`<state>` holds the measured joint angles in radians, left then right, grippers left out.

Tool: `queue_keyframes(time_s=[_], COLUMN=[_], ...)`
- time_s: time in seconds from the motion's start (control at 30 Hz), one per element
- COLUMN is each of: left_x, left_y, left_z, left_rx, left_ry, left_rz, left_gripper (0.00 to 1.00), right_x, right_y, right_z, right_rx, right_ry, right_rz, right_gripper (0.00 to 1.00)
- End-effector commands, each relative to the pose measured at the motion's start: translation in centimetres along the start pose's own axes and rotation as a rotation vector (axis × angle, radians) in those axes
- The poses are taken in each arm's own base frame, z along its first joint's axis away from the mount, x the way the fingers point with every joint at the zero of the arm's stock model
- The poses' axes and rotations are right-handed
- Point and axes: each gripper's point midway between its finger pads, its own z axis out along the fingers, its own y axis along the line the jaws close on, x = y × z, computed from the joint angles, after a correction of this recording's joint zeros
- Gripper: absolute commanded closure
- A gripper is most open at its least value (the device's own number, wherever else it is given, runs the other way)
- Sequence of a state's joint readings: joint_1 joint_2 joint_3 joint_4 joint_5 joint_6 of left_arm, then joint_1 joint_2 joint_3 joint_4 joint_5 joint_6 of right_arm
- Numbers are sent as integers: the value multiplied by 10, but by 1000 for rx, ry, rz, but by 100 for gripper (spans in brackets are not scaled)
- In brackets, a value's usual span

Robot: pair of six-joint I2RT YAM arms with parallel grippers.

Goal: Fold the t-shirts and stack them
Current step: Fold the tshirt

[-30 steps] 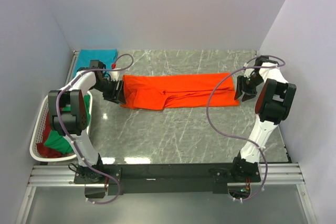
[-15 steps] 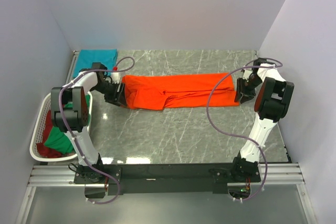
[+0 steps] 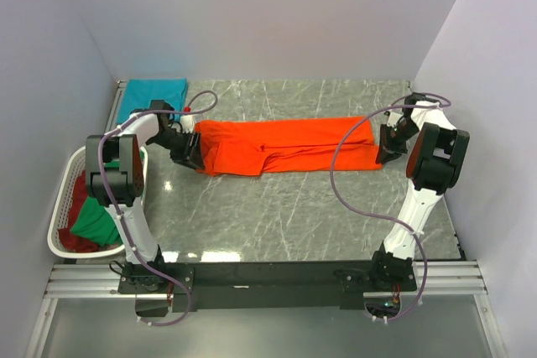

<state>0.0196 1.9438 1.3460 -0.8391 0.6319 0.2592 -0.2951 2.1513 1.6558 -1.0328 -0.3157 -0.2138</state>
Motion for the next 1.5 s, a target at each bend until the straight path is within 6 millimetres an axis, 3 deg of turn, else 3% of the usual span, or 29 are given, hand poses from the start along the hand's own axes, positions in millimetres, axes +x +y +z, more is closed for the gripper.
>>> queue_keyframes(time_s=[0.0,0.17,0.37,0.57,0.7,0.8,0.9,0.93,0.97,1.0,1.03,1.1,1.17,1.27,1.47], left_x=[-9,-3,2,18,29,33,34,33,31,24,18,6,1,2,10], left_y=[-9,-9,-2,7,9,13,13,14,12,8,1,-17,-34,-61,-73], left_z=[-3,-1,-8,-18,-16,-9,-4,-4,-6,-14,-20,-39,-47,-51,-18], left_rx=[35,40,-5,-53,-70,-70,-53,-55,-50,-42,-8,24,54,86,178], left_ry=[-20,-6,2,51,68,76,83,83,74,45,10,-69,-110,-154,-140], left_rz=[12,4,-6,-18,-32,-58,-83,-83,-74,-52,-33,25,107,176,35], left_gripper=[54,70,99,99,99,99,99,93,75,68,58,46,38,38,49], right_x=[-5,-3,-5,-3,2,9,16,17,16,15,13,5,-5,-10,4], right_y=[4,0,-14,-30,-37,-32,-16,-11,-1,2,7,24,47,90,201], right_z=[-5,-2,-9,-19,-20,-11,-7,-9,-14,-22,-30,-55,-81,-96,-70], right_rx=[-21,-12,68,163,199,183,153,143,110,98,90,45,-8,-132,-417], right_ry=[2,18,3,5,20,44,66,67,53,45,27,-55,-146,-237,-252], right_rz=[-17,-15,-49,-109,-145,-158,-202,-213,-224,-226,-233,-255,-284,-270,-309], right_gripper=[76,99,100,100,100,100,100,97,89,72,66,53,51,51,58])
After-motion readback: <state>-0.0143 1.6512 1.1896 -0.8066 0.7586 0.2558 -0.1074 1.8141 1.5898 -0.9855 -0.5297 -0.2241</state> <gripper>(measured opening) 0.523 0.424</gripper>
